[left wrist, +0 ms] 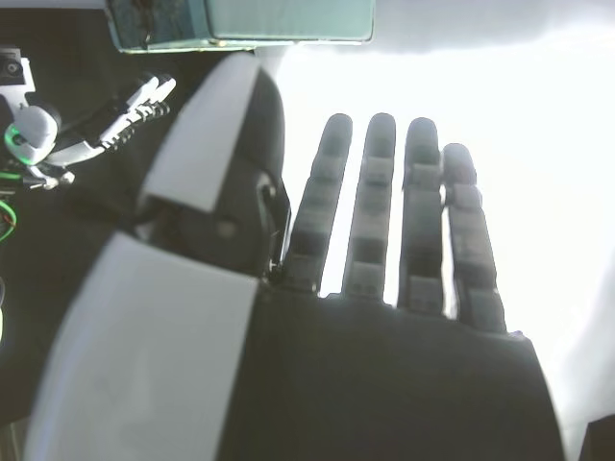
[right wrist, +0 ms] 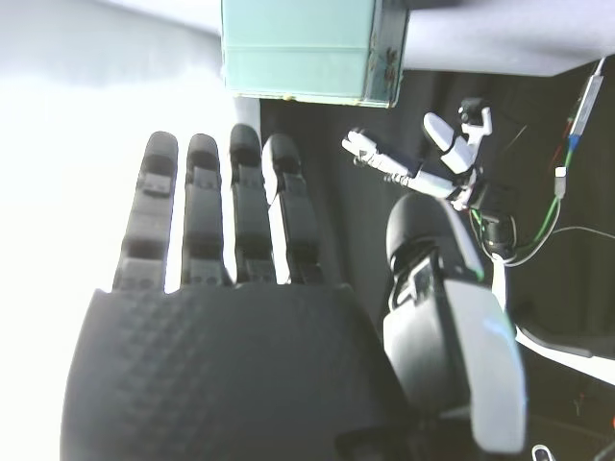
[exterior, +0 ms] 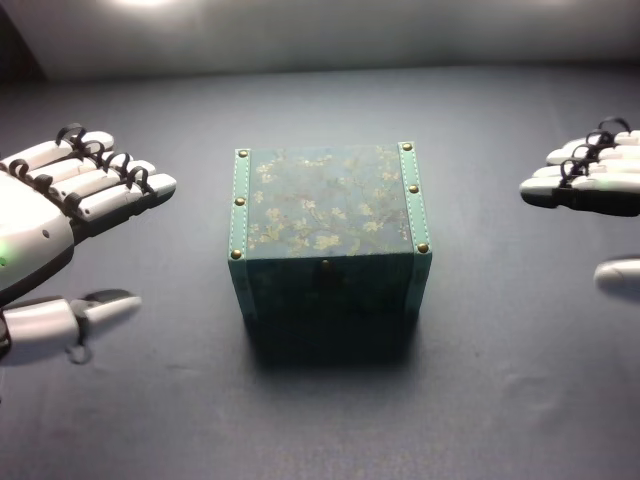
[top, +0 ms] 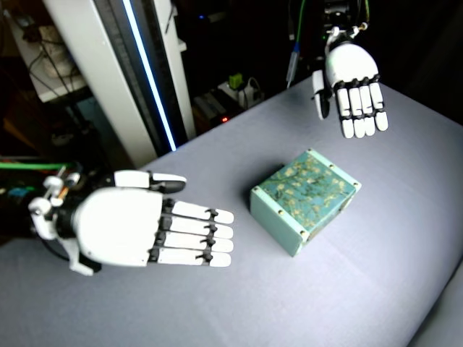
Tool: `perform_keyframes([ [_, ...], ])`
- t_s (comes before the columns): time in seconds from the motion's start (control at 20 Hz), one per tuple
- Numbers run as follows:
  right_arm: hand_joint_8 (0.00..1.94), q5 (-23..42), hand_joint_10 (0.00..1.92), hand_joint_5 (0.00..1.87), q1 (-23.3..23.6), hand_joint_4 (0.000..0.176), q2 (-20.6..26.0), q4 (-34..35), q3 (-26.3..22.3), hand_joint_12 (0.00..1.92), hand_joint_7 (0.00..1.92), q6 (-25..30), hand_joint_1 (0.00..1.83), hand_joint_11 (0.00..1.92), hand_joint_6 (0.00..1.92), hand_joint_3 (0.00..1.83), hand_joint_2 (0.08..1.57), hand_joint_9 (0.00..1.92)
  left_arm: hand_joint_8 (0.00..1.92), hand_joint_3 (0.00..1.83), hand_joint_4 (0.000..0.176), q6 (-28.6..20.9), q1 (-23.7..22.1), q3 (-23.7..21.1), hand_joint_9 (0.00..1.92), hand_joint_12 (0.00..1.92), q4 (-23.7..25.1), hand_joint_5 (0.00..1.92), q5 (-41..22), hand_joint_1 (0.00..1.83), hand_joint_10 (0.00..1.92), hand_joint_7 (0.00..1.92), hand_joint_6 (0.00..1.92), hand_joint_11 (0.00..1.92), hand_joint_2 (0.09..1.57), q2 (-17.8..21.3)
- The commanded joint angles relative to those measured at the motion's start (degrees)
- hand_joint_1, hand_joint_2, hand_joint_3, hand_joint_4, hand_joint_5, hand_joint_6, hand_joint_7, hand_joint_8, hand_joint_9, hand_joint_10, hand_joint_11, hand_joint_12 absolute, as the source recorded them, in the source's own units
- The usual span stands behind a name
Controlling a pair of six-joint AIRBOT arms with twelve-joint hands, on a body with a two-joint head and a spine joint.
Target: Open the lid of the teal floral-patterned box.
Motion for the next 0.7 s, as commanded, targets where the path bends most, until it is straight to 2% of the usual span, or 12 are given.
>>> perform_keyframes([
  [0.0, 0.00, 6.05, 0.00, 0.18, 0.78, 0.000, 0.11, 2.18, 0.30, 0.45, 0.18, 0.47, 0.19, 0.00, 0.00, 0.00, 1.52, 0.17, 0.01, 0.01, 0.000, -0.07, -0.71, 0.09, 0.14, 0.25, -0.39, 0.12, -5.66, 0.06, 0.02, 0.14, 0.01, 0.00, 1.36, 0.37],
  [0.05, 0.01, 5.87, 0.01, 0.21, 0.78, 0.000, 0.07, 2.05, 0.31, 0.50, 0.22, 0.50, 0.24, 0.00, 0.01, 0.00, 1.51, 0.20, 0.01, 0.01, 0.000, -0.07, -0.75, 0.09, 0.13, 0.23, -0.27, 0.13, -5.32, 0.06, 0.01, 0.14, 0.01, 0.00, 1.37, 0.30],
  [0.1, 0.01, 5.48, 0.00, 0.20, 0.82, 0.000, -0.03, 1.62, 0.32, 0.48, 0.20, 0.67, 0.22, 0.00, 0.00, 0.00, 1.51, 0.18, 0.00, 0.01, 0.000, -0.07, -0.99, 0.11, 0.12, 0.19, 0.28, 0.12, -4.31, 0.05, 0.00, 0.13, 0.00, 0.00, 1.37, 0.07],
  [0.15, 0.01, 5.04, 0.01, 0.16, 0.90, 0.000, -0.21, 1.00, 0.44, 0.42, 0.17, 1.04, 0.11, 0.00, 0.01, 0.01, 1.52, 0.15, 0.00, 0.01, 0.000, -0.07, -1.32, 0.19, 0.09, 0.17, 0.98, 0.10, -3.05, 0.01, 0.00, 0.10, 0.00, 0.00, 1.38, -0.21],
  [0.25, 0.00, 4.17, 0.00, 0.14, 1.41, 0.000, -0.98, -0.44, 0.96, 0.39, 0.15, 1.96, 0.05, 0.00, 0.00, 0.00, 1.53, 0.13, 0.00, 0.01, 0.000, -0.09, -2.26, 0.62, 0.08, 0.17, 2.39, 0.08, -0.46, 0.00, 0.00, 0.08, 0.00, 0.00, 1.39, -1.02],
  [0.35, 0.00, 2.89, 0.00, 0.10, 2.51, 0.000, -1.95, -2.03, 1.59, 0.36, 0.11, 2.68, 0.07, 0.00, 0.00, 0.01, 1.55, 0.09, 0.00, 0.00, 0.000, -0.27, -3.63, 1.46, 0.11, 0.17, 3.39, 0.04, 2.43, 0.02, 0.01, 0.09, 0.00, 0.01, 1.39, -1.71],
  [0.45, 0.00, 0.81, 0.00, 0.07, 4.07, 0.000, -3.34, -4.25, 2.75, 0.30, 0.07, 3.63, 0.01, 0.00, 0.00, 0.00, 1.55, 0.07, 0.00, 0.00, 0.000, -1.59, -4.75, 2.44, 0.13, 0.16, 4.63, 0.02, 4.53, 0.01, 0.01, 0.09, 0.00, 0.03, 1.39, -2.21],
  [0.5, 0.00, -0.01, 0.00, 0.09, 4.69, 0.000, -4.03, -5.16, 3.40, 0.38, 0.09, 4.28, 0.00, 0.00, 0.00, 0.00, 1.55, 0.10, 0.00, 0.00, 0.000, -2.53, -5.05, 2.90, 0.13, 0.16, 5.32, 0.04, 5.21, 0.00, 0.01, 0.09, 0.01, 0.03, 1.37, -2.49],
  [0.65, 0.00, -1.94, 0.00, 0.07, 5.66, 0.000, -5.32, -7.09, 4.59, 0.40, 0.05, 5.43, 0.00, 0.01, 0.00, 0.00, 1.46, 0.10, 0.01, 0.00, 0.000, -3.41, -6.34, 3.99, 0.19, 0.18, 7.53, 0.04, 8.29, 0.00, 0.02, 0.12, 0.01, 0.08, 1.34, -3.74],
])
